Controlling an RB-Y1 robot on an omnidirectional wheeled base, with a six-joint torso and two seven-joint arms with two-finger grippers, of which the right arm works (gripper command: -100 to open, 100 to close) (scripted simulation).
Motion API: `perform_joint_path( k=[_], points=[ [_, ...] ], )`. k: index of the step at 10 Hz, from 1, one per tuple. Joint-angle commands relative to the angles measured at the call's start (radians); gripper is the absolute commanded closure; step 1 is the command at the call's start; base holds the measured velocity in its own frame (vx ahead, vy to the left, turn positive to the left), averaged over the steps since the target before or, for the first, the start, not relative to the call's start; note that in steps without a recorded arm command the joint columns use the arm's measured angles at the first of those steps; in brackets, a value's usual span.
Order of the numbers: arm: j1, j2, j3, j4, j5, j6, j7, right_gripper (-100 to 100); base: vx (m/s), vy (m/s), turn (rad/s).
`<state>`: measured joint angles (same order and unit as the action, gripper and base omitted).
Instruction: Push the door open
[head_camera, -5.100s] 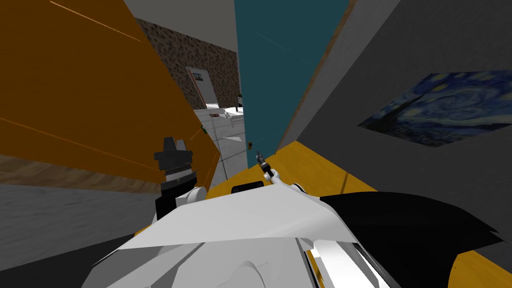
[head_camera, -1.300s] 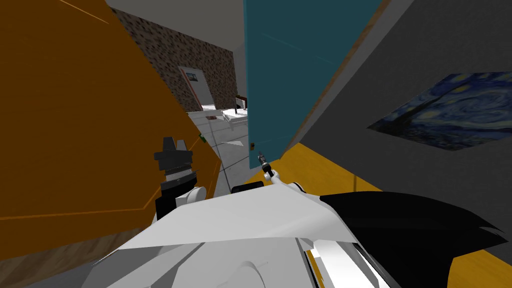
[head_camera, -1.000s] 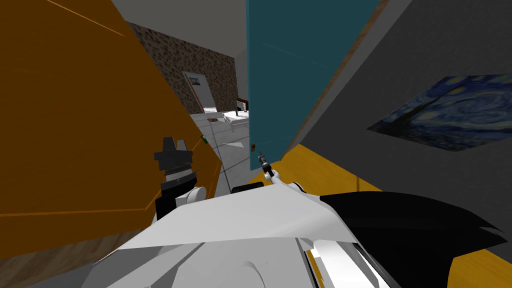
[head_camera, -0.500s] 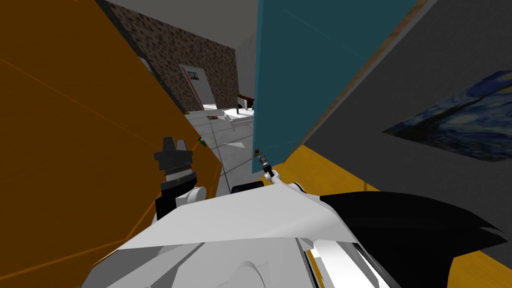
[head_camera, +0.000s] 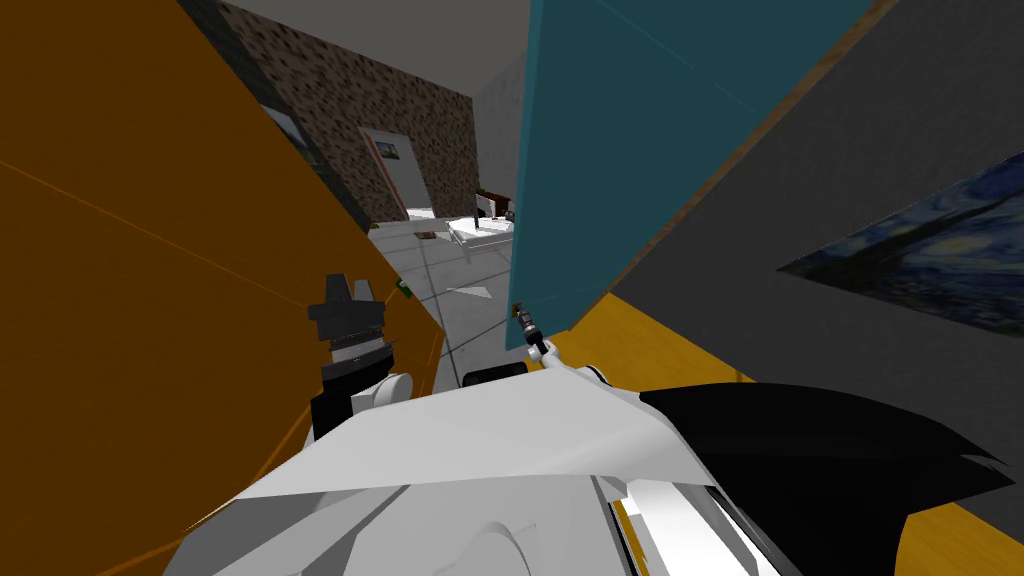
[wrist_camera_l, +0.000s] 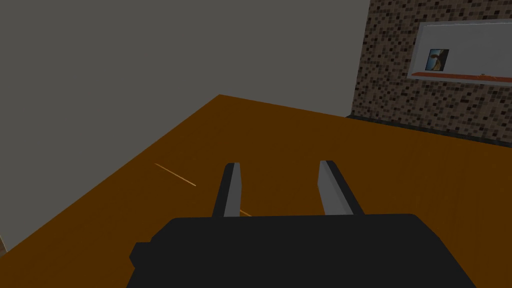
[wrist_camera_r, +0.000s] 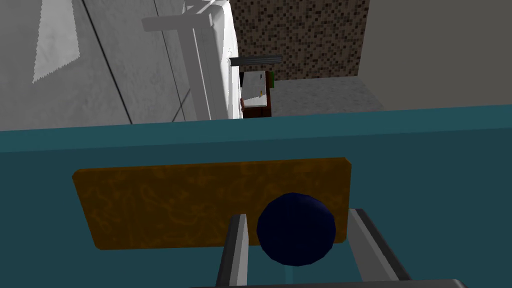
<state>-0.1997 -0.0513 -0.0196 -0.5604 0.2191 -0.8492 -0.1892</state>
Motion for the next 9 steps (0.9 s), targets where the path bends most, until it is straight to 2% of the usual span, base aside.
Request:
perform_joint_path(
  k=[1,5,6,9],
  points=[
    [0.000,0.000,0.000,0.000,0.000,0.001,0.000,100,-0.028,-0.006,0.010],
    [0.000,0.000,0.000,0.000,0.000,0.001,0.000,100,-0.006,-0.002,0.001],
    [0.000,-0.009,-0.011,0.001,-0.007,0.004,0.012,100,0.065,0.028,-0.050],
    [0.000,-0.018,-0.026,0.000,-0.017,0.006,0.026,100,0.142,0.039,-0.033]
  ],
)
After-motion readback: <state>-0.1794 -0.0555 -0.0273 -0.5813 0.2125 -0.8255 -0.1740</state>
